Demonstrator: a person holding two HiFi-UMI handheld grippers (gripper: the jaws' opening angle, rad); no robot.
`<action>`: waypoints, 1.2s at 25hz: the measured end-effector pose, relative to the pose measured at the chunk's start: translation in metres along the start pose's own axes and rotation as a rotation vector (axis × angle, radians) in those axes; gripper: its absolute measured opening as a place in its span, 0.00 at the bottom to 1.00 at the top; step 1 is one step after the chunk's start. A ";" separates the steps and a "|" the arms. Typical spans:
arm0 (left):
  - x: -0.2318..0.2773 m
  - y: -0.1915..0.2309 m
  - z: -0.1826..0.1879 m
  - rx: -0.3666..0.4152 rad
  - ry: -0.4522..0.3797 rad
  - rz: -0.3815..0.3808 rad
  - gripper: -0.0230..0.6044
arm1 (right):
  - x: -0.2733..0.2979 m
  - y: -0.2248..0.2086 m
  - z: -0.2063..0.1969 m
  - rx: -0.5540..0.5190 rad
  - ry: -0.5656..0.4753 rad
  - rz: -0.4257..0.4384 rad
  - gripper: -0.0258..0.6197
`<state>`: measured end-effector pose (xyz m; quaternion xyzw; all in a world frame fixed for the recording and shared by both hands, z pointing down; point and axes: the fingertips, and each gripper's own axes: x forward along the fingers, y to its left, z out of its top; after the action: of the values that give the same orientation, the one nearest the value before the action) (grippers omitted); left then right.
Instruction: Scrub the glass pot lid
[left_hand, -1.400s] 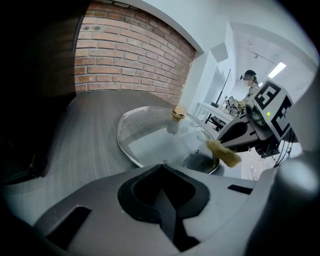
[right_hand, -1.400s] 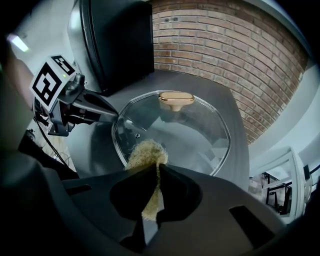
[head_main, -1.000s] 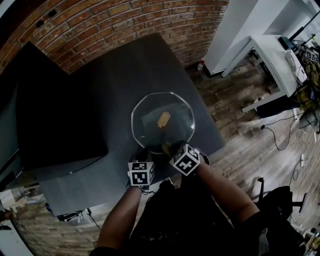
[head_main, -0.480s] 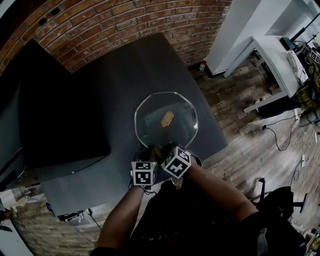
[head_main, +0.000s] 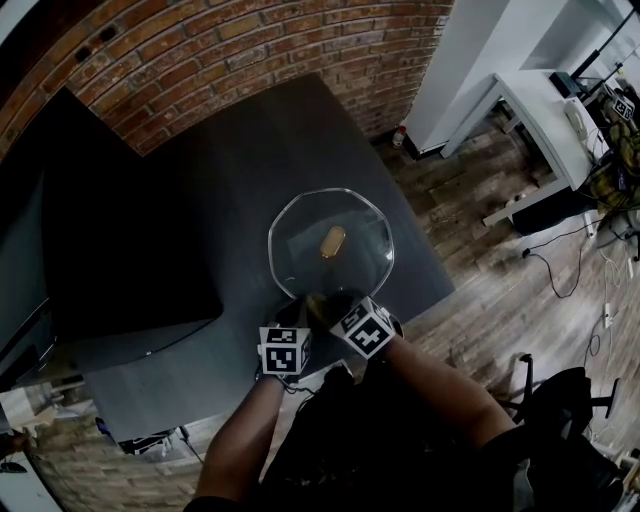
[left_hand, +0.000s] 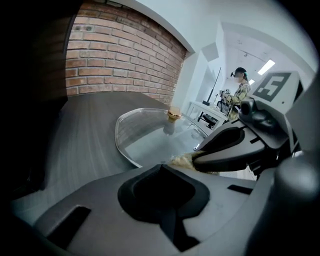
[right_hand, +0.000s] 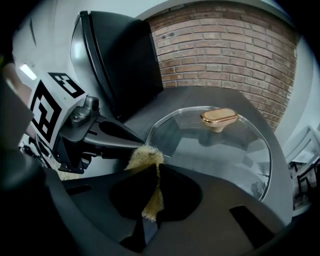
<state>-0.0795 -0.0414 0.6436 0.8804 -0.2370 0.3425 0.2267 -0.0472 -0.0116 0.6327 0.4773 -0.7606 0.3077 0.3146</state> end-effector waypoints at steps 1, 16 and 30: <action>-0.002 0.002 0.004 0.004 -0.018 0.005 0.09 | -0.005 -0.004 0.003 0.020 -0.033 -0.010 0.08; -0.107 -0.010 0.133 0.041 -0.492 0.117 0.09 | -0.159 -0.060 0.107 -0.036 -0.545 -0.217 0.08; -0.181 -0.109 0.166 0.127 -0.701 0.294 0.09 | -0.274 -0.052 0.104 -0.288 -0.726 -0.194 0.08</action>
<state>-0.0531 -0.0013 0.3790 0.9131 -0.4019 0.0637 0.0255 0.0761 0.0359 0.3655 0.5756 -0.8091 -0.0218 0.1166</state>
